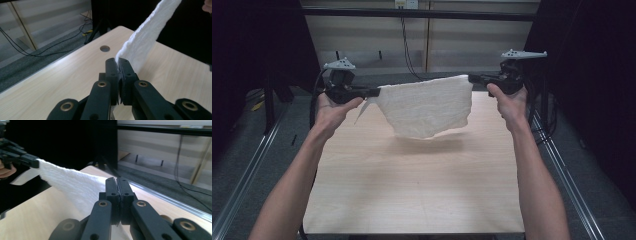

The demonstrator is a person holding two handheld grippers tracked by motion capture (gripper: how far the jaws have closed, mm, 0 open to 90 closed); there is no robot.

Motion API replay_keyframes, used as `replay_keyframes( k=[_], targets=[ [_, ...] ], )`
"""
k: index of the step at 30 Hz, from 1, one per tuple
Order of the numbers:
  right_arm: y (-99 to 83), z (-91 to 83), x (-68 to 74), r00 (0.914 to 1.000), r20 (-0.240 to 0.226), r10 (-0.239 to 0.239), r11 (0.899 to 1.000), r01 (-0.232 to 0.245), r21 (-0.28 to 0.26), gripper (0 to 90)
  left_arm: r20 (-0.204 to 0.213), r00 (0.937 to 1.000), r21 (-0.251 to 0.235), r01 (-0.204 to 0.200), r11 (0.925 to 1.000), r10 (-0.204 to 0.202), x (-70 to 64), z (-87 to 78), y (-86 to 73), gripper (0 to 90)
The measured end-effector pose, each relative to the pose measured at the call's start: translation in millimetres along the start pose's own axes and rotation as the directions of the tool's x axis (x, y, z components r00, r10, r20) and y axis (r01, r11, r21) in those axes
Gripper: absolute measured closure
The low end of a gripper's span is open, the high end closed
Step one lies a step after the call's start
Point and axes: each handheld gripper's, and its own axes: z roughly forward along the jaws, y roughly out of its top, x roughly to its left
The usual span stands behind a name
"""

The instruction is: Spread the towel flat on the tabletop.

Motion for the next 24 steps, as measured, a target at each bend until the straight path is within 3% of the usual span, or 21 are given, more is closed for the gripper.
replay_keyframes(
  k=[2,3,5,10,16,24],
  targets=[
    [-18.1,-4.4,2.4,0.9999,-0.004,-0.016,0.999,0.016,0.046,88.9,0.011,0.9997,0.015,-0.020,0.9997,0.020,-6.0,0.0,-8.4,87.6],
    [-18.1,-4.4,2.4,0.9999,-0.004,-0.016,0.999,0.016,0.046,88.9,0.017,0.9997,0.022,-0.020,0.9996,0.020,-7.7,0.1,-13.6,87.6],
    [-36.9,-8.6,3.9,0.9999,-0.013,-0.011,0.997,0.011,0.072,88.9,0.038,0.9992,0.016,-0.011,0.9998,0.010,-10.9,2.2,-26.9,87.6],
    [-75.1,-13.6,13.6,0.9989,-0.046,-0.009,0.993,0.014,0.119,88.9,0.086,0.9963,0.082,-0.004,0.9966,-0.003,-20.1,14.6,-64.4,87.6],
    [-110.2,-18.7,24.7,0.9973,-0.074,-0.004,0.988,0.015,0.156,88.9,0.125,0.9917,0.104,0.015,0.9945,-0.028,-26.8,17.0,-92.2,87.5],
    [-154.3,-32.6,35.3,0.9965,-0.082,0.017,0.984,-0.002,0.178,88.9,0.196,0.9804,0.135,-0.007,0.9908,-0.020,-55.6,13.4,-129.1,87.5]
  ],
)
